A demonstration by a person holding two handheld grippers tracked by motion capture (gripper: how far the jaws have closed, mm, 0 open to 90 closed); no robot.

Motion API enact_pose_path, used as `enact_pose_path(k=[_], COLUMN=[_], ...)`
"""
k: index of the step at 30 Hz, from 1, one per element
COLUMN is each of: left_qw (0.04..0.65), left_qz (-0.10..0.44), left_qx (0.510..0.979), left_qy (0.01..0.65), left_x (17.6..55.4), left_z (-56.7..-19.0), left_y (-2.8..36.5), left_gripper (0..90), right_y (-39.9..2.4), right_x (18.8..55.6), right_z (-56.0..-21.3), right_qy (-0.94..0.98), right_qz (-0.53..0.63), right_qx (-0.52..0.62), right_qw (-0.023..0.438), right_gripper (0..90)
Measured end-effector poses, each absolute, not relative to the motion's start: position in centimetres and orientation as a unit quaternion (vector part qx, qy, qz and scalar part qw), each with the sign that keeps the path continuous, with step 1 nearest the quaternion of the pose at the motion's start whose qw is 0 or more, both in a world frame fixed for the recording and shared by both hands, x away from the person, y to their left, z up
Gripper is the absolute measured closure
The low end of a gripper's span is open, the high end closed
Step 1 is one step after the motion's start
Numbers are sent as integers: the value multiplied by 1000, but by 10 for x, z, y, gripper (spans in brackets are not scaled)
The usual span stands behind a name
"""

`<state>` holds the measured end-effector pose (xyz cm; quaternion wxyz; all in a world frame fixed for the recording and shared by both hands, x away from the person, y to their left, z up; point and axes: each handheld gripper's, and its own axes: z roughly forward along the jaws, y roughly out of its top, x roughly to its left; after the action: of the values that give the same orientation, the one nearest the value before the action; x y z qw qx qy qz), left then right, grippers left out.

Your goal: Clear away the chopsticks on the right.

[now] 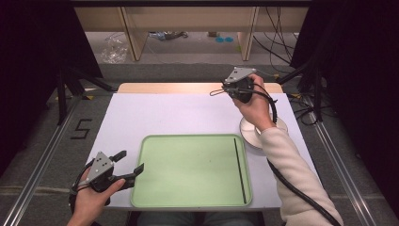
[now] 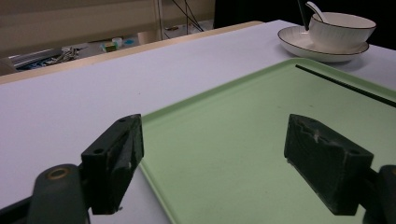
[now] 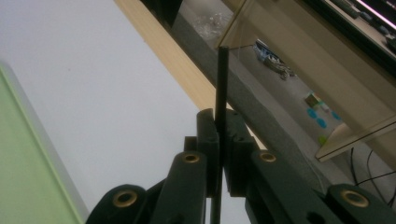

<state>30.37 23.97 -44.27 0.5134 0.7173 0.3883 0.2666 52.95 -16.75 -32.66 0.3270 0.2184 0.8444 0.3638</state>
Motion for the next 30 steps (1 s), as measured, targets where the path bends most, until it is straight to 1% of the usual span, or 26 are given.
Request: enact_pose_path(k=[6, 10, 22, 24, 28, 30], left_qw=[514, 512, 514, 514, 513, 513], left_qz=[264, 264, 264, 264, 265, 265], left_qx=[716, 717, 715, 716, 716, 716], left_qy=[392, 393, 393, 393, 393, 393], left_x=[304, 304, 304, 304, 304, 304], left_z=[-443, -443, -443, -443, -443, -443], left_y=[239, 239, 240, 239, 240, 239], left_gripper=[198, 198, 198, 198, 198, 198], right_y=[-170, -173, -174, -174, -175, -175], right_x=[528, 527, 523, 523, 522, 522], right_z=[-320, -316, -306, -304, -300, -298], right_qy=[825, 803, 785, 782, 777, 778], right_qz=[386, 413, 432, 434, 437, 435], right_qx=[266, 292, 330, 330, 342, 350], right_qw=[314, 314, 297, 302, 297, 289], right_gripper=[880, 880, 880, 880, 880, 881])
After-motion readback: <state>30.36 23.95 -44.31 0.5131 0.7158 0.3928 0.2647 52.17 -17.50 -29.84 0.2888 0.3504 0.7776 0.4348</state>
